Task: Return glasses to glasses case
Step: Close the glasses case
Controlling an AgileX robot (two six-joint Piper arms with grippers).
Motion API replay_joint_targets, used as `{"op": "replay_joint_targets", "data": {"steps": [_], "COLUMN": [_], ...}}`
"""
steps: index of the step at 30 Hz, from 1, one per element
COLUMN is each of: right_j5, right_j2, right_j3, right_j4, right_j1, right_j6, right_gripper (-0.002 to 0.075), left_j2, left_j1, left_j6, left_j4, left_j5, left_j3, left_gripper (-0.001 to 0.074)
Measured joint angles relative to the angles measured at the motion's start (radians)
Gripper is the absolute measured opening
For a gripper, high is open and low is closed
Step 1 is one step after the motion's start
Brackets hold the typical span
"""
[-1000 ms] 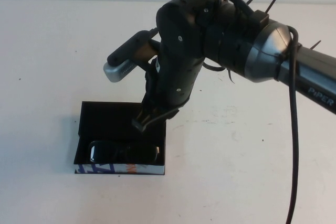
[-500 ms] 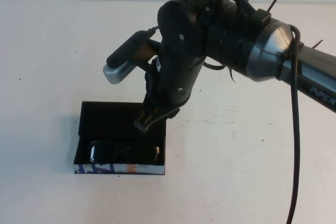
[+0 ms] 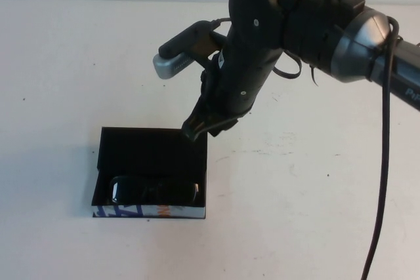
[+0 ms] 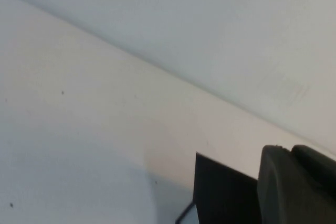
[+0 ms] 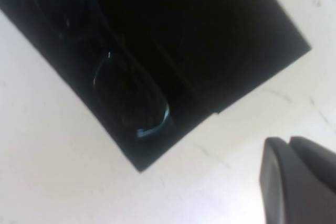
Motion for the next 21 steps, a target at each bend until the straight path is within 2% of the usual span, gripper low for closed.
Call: {"op": "replay_joint_targets", "data": {"steps": [6, 9, 12, 16, 21], "right_j5": [-0.061, -0.070, -0.072, -0.072, -0.121], "right_j2": [0.000, 0.000, 0.000, 0.000, 0.015], "right_j3": [0.000, 0.000, 0.000, 0.000, 0.000], "right_j4": [0.069, 0.101, 0.123, 0.130, 0.133], "right_j1": [-0.041, -0.056, -0.070, -0.074, -0.074], "right_j6": [0.000, 0.000, 0.000, 0.000, 0.000], "right_gripper": [-0.0011, -0.0011, -0.0011, -0.0011, -0.0011], "left_j2": [0.266, 0.456, 0.653, 0.879, 1.112], "left_j1": [0.000, 0.000, 0.000, 0.000, 0.000], "left_j6": [0.003, 0.070, 0.252, 0.549, 0.863], "left_j4": [-0.012, -0.019, -0.089, -0.295, -0.544], "left_j5": [0.233, 0.386, 0.523, 0.670, 0.675], "left_j3": [-0.165, -0.263, -0.362, -0.457, -0.484], "left_gripper": [-0.0004, -0.0004, -0.0004, -0.0004, -0.0004]}}
